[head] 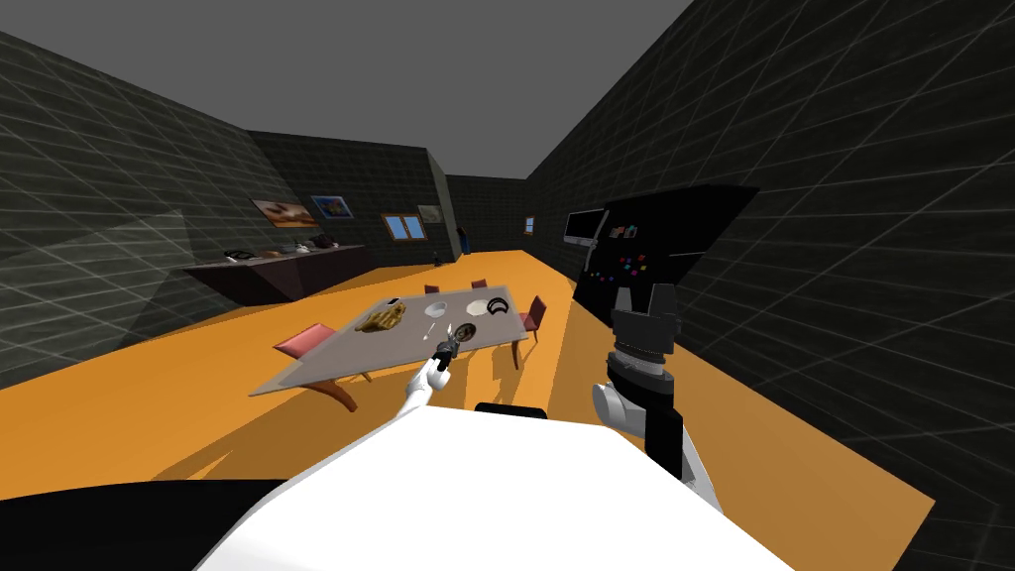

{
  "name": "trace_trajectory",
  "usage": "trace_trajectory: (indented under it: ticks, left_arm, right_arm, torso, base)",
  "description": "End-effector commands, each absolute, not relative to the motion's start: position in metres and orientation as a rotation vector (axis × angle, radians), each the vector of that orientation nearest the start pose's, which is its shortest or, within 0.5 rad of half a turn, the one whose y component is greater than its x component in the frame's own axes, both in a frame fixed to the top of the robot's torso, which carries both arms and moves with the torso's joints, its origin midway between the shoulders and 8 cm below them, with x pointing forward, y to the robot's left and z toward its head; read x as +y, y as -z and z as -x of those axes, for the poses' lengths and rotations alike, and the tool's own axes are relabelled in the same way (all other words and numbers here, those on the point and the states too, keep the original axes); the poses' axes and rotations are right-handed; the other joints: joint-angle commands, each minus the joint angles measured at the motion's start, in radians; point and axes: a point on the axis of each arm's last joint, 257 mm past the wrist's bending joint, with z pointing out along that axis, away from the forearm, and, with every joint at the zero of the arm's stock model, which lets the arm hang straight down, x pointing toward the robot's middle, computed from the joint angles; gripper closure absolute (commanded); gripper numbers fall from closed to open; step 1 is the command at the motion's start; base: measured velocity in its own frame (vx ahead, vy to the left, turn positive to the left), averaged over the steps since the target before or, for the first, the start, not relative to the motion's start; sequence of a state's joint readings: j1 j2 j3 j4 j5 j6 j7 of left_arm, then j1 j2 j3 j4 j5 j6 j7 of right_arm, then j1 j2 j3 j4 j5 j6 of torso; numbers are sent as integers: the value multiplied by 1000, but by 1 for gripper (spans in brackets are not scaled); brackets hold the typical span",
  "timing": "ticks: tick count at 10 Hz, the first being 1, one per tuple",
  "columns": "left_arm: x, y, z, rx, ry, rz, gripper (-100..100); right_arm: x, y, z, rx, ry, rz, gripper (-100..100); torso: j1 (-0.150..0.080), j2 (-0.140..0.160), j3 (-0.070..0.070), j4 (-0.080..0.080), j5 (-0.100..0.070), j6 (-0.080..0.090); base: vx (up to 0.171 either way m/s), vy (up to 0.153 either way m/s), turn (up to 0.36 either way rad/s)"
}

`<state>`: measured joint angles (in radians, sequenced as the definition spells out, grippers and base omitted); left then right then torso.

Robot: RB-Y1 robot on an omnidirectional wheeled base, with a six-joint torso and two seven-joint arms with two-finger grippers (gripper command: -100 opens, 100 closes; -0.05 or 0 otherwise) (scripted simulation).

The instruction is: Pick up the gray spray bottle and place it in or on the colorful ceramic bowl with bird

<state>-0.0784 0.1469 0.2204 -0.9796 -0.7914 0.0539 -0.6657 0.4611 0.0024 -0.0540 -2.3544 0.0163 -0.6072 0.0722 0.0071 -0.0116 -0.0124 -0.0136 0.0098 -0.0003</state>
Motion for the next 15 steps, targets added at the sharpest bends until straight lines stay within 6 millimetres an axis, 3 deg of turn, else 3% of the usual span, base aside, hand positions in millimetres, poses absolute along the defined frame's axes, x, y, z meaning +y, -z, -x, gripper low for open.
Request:
trace_trajectory:
  ticks: [1, 2, 3, 7, 8, 9, 13, 14, 15]
  left_arm:
    - [405, 446, -481, 2053, -236, 293, 100]
    - [405, 446, -481, 2053, -236, 293, 100]
    - [412, 432, -496, 2030, -243, 310, 100]
    - [424, 403, -525, 1985, -249, 345, 100]
    - [424, 407, -524, 1991, -249, 338, 100]
    - [424, 404, -526, 1986, -248, 338, -100]
    - [424, 404, -526, 1986, -248, 338, -100]
    - [424, 404, -526, 1986, -248, 338, 0]
    - [418, 389, -545, 1978, -242, 328, -100]
  right_arm:
    - [-280, -87, -306, 482, -1226, -443, 0]
    - [-280, -87, -306, 482, -1226, -443, 0]
    - [-280, -87, -306, 482, -1226, -443, 0]
    - [-280, -87, -306, 482, -1226, -443, 0]
    - [-280, -87, -306, 482, -1226, -443, 0]
    - [-280, -87, -306, 482, -1226, -443, 0]
    - [-280, -87, -306, 482, -1226, -443, 0]
    - [-280, -87, -306, 482, -1226, -443, 0]
    - [-280, -87, -306, 482, -1226, -443, 0]
  torso:
    - [0, 0, 0, 0, 0, 0]
    - [0, 0, 0, 0, 0, 0]
    - [0, 2, 1, 0, 0, -1]
    - [1, 1, 1, 1, 0, 0]
    - [0, 2, 1, 1, 0, -1]
    - [-1, 4, 2, 0, 1, -2]
    - [-2, 7, 4, 0, 0, -2]
    - [-2, 7, 4, 0, 0, -2]
    - [-2, 8, 4, 0, 0, -2]
  base:
    - [81, 19, -112]
    - [54, 21, -38]
    - [62, 18, -116]
    - [74, 40, -124]
    - [38, 17, -27]
    - [8, 4, 1]
    - [0, 0, 0]
    - [0, 0, 0]
    - [-49, 1, 54]
